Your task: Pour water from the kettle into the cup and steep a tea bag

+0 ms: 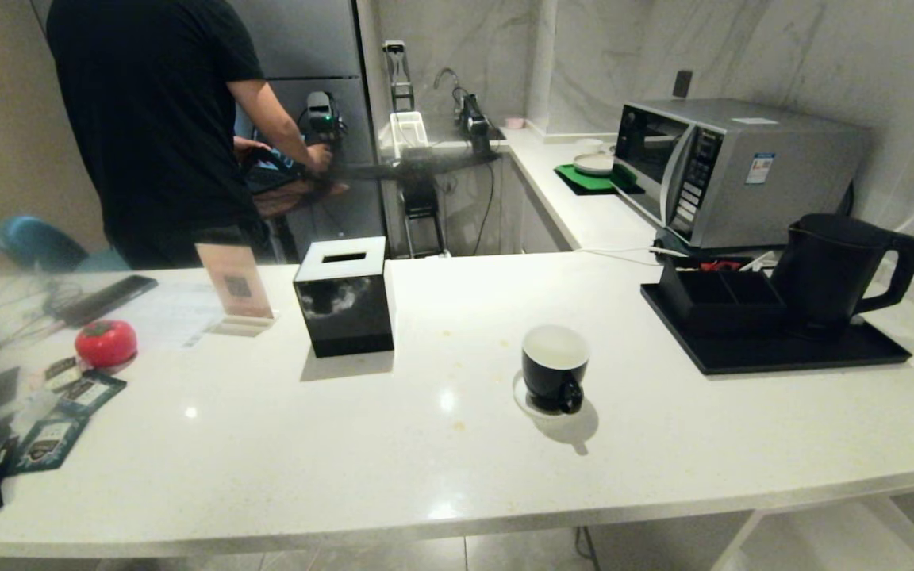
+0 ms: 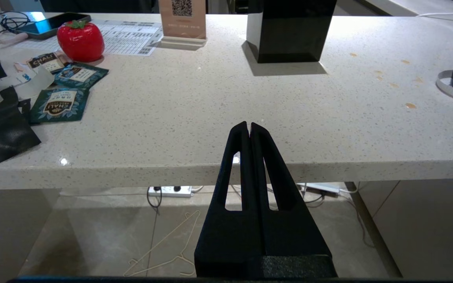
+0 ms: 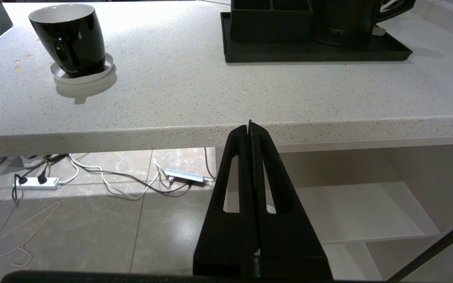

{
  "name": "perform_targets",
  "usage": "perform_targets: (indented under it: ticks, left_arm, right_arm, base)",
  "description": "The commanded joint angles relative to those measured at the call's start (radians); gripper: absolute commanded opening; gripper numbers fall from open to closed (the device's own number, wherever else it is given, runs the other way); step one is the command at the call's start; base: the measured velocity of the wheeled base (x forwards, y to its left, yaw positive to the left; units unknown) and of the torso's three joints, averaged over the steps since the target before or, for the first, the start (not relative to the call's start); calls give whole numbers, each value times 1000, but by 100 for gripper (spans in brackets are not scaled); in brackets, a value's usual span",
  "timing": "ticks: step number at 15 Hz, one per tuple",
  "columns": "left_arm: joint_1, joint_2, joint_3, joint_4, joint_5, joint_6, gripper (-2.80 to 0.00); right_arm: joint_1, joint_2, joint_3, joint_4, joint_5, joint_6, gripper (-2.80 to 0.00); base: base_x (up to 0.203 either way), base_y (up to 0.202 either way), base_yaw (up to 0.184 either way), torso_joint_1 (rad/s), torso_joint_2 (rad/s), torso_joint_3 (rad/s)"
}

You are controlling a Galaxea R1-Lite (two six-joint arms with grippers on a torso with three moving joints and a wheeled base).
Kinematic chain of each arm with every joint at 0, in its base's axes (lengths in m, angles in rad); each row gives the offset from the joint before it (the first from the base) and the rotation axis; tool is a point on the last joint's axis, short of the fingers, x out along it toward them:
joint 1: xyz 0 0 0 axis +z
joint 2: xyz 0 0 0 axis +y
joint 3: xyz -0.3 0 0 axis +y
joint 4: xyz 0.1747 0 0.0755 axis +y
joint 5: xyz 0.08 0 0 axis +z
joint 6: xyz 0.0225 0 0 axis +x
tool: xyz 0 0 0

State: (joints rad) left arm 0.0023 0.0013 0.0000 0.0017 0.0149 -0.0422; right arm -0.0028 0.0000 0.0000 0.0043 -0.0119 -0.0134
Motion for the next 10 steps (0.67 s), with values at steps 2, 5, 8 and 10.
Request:
perform_targets:
  ticks: [2,5,8,10]
  left_arm:
    - [1,0,0,0,0,-1,-280]
    - [0,0,0,0,0,-1,-280]
    - [-1,0,0,0,0,-1,-280]
    - [-1,0,0,0,0,-1,-280]
  right_arm:
    - [0,1,0,0,0,0,-280]
    - [0,0,0,-1,0,1,-280]
    - [0,2,0,-1,0,1,-280]
    - [0,2,0,2,0,1,-280]
  base:
    - [0,0,0,0,0,0]
    - [0,0,0,0,0,0]
    - [0,0,0,0,0,0]
    - [0,0,0,0,0,0]
